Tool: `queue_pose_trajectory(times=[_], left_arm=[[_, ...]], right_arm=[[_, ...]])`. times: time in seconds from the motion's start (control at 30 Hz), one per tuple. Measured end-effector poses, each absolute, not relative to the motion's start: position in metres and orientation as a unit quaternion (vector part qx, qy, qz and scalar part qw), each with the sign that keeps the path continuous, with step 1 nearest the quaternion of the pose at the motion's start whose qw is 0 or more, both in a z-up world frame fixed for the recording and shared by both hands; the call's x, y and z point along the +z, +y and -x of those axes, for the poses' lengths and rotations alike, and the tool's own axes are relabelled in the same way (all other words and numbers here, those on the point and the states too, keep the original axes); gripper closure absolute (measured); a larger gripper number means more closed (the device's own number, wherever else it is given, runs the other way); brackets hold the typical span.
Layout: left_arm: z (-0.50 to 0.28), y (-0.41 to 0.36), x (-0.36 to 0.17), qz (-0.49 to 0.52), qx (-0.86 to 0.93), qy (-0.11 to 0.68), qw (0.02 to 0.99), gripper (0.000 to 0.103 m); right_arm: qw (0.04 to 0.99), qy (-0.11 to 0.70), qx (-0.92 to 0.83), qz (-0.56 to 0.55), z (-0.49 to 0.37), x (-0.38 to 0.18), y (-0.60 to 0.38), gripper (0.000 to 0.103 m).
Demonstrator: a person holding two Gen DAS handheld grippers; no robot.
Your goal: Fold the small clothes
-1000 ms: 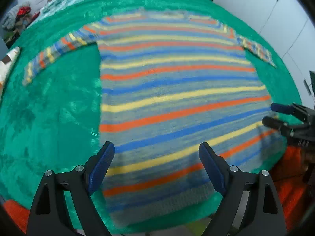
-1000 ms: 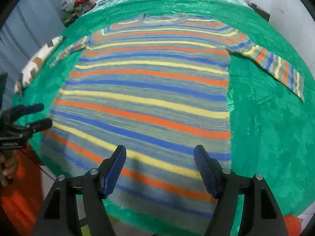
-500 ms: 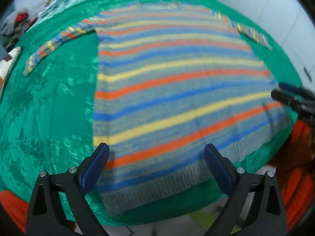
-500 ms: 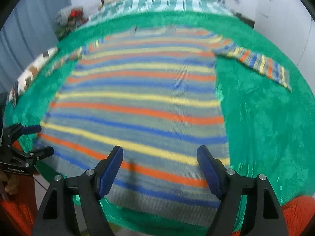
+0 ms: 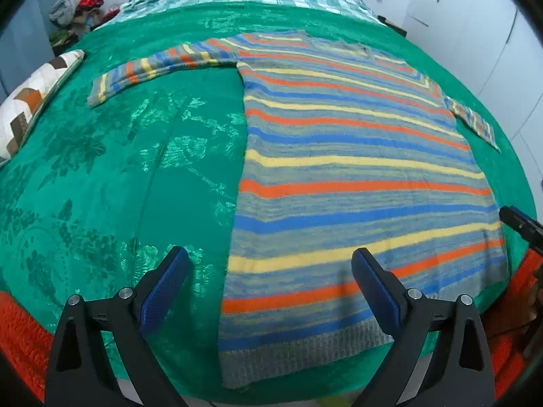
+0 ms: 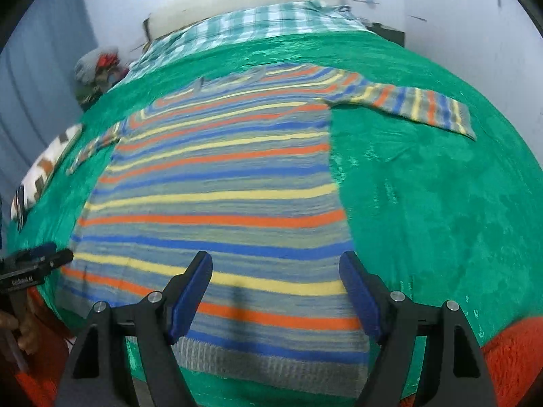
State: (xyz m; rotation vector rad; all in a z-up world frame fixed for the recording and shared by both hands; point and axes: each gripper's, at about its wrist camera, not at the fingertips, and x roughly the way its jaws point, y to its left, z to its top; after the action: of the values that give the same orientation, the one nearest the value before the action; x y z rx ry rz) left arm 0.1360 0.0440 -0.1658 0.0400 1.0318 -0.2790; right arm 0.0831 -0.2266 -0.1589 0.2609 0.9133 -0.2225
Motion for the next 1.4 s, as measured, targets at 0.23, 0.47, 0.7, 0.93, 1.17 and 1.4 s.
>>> queue_pose_trajectory(times=[0.23,0.47,0.7,0.93,1.17,1.4], left_arm=[[-0.136,0.039,-0.175,-0.024,-0.141,0.507,0.85,0.006],[-0.139,0.032,-0.191,-0.047,-0.141,0.531,0.834,0.004],[-0.14,0.024,-0.196,-0.065,-0.142,0.537,0.829,0.001],[-0.143,0.022,-0.198,-0.063,-0.149,0.543,0.824,0.0],[-0.135,0.011,-0.202,-0.114,-0.147,0.539,0.822,0.0],[-0.136,0.006,-0.204,-0.119,-0.15,0.545,0.817,0.0]], right_arm=[[0.877,0.442,-0.118,-0.149,-0.081,-0.163,-0.236,0.026],[0.874,0.449,-0.115,-0.147,-0.084,-0.167,-0.234,0.026],[0.872,0.452,-0.115,-0.152,-0.085,-0.171,-0.235,0.026],[0.868,0.45,-0.123,-0.172,-0.085,-0.172,-0.244,0.026],[0.872,0.451,-0.117,-0.152,-0.087,-0.17,-0.235,0.026],[0.87,0.467,-0.097,-0.126,-0.092,-0.174,-0.222,0.026]])
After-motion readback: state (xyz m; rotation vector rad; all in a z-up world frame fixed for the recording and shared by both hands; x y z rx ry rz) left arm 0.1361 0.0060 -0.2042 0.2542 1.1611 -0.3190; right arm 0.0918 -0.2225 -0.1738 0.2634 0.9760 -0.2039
